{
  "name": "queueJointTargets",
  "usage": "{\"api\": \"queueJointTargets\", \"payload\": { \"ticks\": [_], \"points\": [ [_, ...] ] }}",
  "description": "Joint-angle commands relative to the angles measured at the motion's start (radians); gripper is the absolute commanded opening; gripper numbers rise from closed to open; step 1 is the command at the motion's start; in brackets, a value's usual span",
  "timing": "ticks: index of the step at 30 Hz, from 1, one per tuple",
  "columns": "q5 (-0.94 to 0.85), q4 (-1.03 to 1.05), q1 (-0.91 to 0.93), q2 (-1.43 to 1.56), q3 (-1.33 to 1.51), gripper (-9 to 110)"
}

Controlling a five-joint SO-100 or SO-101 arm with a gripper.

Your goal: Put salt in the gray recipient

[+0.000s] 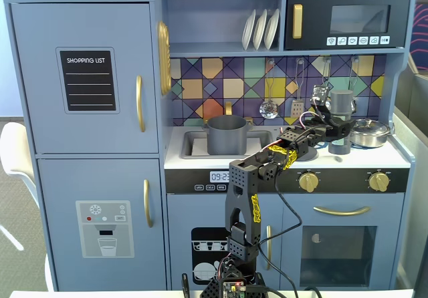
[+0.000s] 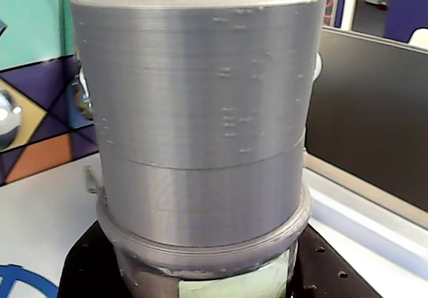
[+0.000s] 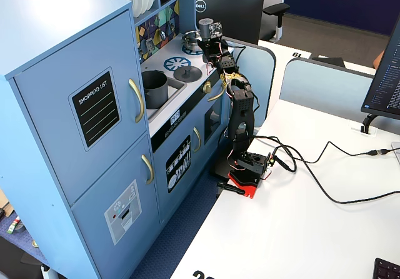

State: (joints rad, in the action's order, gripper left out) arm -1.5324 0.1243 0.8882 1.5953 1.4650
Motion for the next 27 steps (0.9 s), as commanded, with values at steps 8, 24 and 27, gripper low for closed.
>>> {"api": "queueJointTargets", "payload": {
  "ticks": [8, 24, 27],
  "points": [
    [0.009, -0.080, -0.009, -0.037, -0.044, 0],
    [-0.009, 0.003, 0.017, -0.031, -0.011, 18],
    [-0.003, 0.011, 0.020, -0.021, -0.011, 31]
  ]
}}
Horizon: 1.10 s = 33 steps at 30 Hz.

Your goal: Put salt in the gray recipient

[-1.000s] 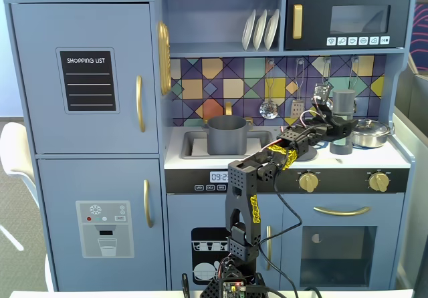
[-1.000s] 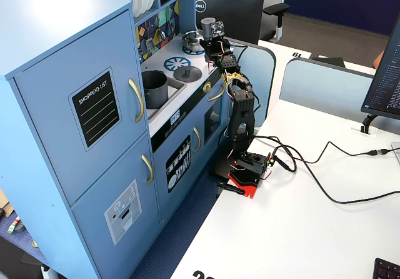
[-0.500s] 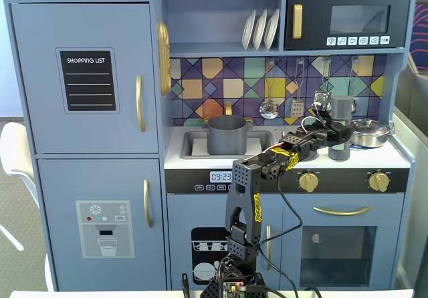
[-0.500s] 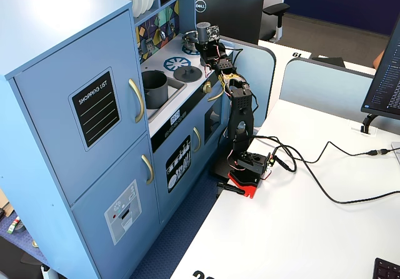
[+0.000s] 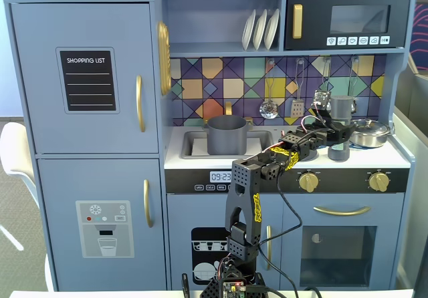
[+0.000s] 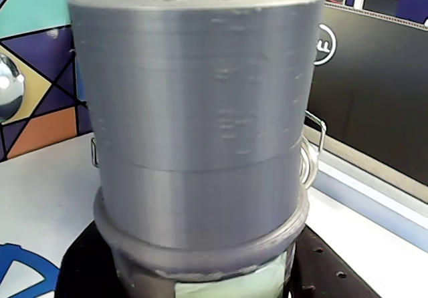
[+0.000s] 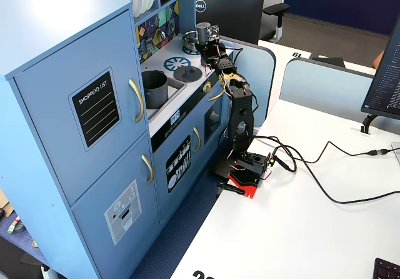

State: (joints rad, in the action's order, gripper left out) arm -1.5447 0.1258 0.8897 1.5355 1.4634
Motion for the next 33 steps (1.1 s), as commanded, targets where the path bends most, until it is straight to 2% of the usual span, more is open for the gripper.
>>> {"api": "queueJointTargets", "payload": {
  "ticks": [1, 4, 7, 12, 15, 19, 22, 24, 26, 27, 30, 33],
  "points": [
    [0.017, 0.009, 0.018, 0.040, -0.009, 35],
    [0.026, -0.002, 0.021, 0.048, -0.009, 44],
    [0.015, -0.005, 0.028, 0.060, -0.008, 49],
    [-0.025, 0.044, 0.049, 0.161, 0.046, 47],
    [-0.051, 0.189, 0.064, 0.342, 0.147, 45],
    [-0.115, 0.614, 0.058, 0.672, 0.241, 30],
    [-0.210, 1.020, -0.067, 0.884, 0.258, 0],
    [-0.184, 1.221, -0.233, 0.985, 0.265, 0],
    [-0.150, 1.324, -0.397, 1.088, 0.334, 0],
    [-0.189, 1.356, -0.476, 1.137, 0.393, 0],
    [-0.204, 1.394, -0.647, 1.272, 0.598, 0],
    [-0.170, 1.344, -0.718, 1.370, 0.841, 0]
  ]
}}
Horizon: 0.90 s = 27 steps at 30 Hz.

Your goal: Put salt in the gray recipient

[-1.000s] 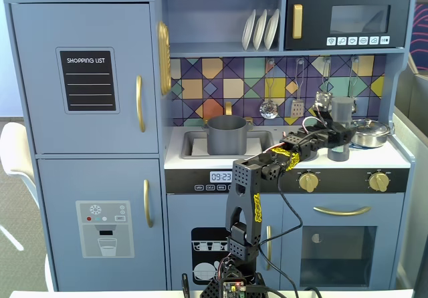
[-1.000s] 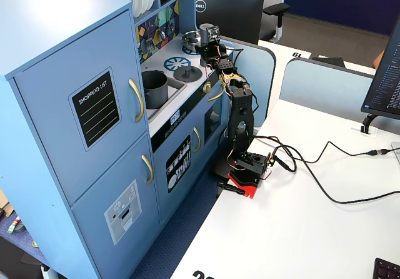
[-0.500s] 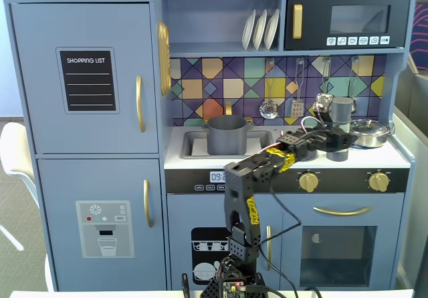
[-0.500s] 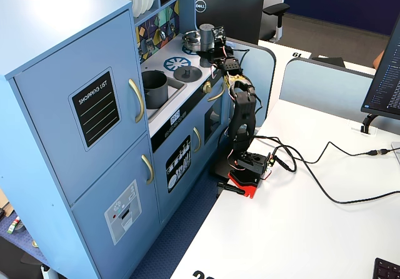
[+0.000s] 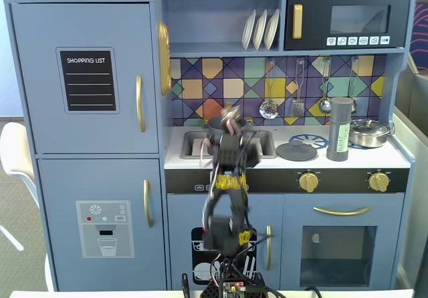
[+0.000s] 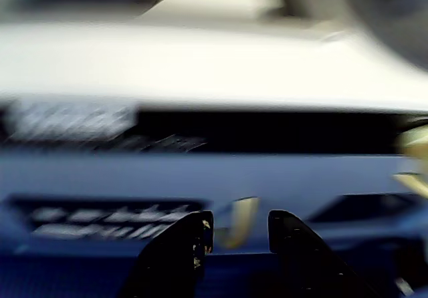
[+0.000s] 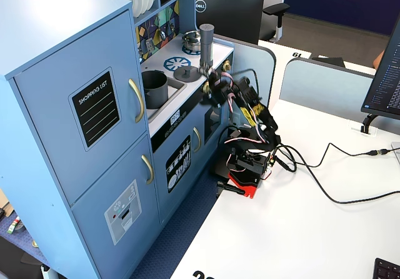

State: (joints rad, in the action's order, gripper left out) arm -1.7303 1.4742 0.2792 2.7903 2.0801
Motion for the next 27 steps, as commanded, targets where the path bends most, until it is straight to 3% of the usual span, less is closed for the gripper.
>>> {"api": "queueJointTargets", "payload": {
  "ticks": [1, 5, 12, 16, 22, 27],
  "points": [
    [0.018, -0.032, -0.110, 0.143, 0.304, 0],
    [0.072, -0.170, -0.118, 0.244, 0.595, 0],
    [0.067, -0.198, -0.124, 0.370, 0.893, 0],
    [0.008, -0.155, -0.072, 0.428, 0.996, 0],
    [0.178, -0.146, -0.060, 0.430, 1.035, 3],
    [0.199, -0.147, -0.052, 0.430, 1.035, 6]
  ]
}}
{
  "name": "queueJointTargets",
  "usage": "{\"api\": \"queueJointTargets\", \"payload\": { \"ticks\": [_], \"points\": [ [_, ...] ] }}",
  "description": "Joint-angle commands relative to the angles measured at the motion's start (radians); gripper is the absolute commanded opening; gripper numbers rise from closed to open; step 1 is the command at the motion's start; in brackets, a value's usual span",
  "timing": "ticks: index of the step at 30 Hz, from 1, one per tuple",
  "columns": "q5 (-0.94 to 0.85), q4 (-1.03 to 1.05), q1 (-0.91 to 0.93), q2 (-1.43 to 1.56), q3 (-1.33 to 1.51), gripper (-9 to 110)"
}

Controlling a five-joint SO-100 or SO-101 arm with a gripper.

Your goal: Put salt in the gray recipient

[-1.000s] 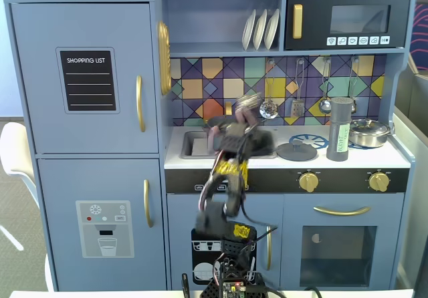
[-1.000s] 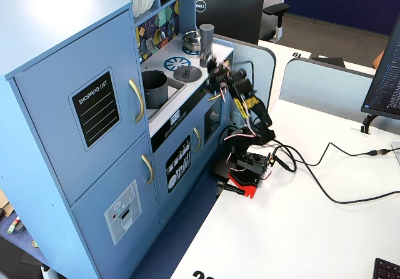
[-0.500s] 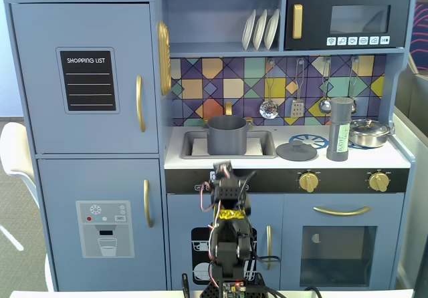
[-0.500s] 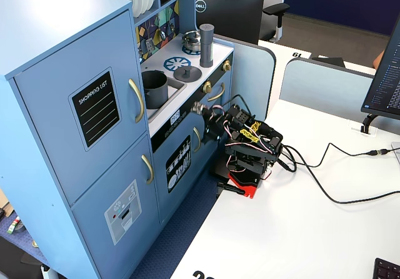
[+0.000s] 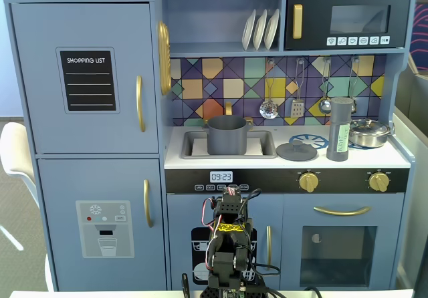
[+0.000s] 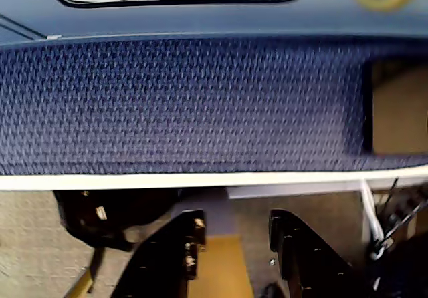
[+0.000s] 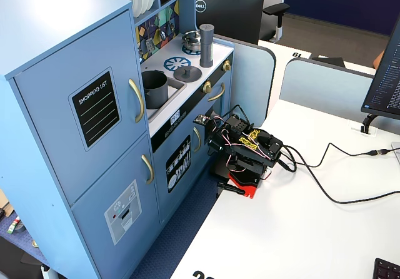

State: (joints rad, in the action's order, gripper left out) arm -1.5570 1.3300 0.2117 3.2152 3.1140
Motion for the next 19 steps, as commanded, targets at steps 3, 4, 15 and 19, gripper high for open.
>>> {"api": "queueJointTargets", "payload": {
  "ticks": [3, 4, 15, 19],
  "points": [
    [0.026, -0.003, 0.015, 0.005, 0.003, 6],
    [0.025, -0.003, 0.015, 0.005, 0.003, 6],
    [0.025, -0.003, 0.009, 0.005, 0.003, 6],
    [0.025, -0.003, -0.014, 0.005, 0.003, 6]
  ]
}}
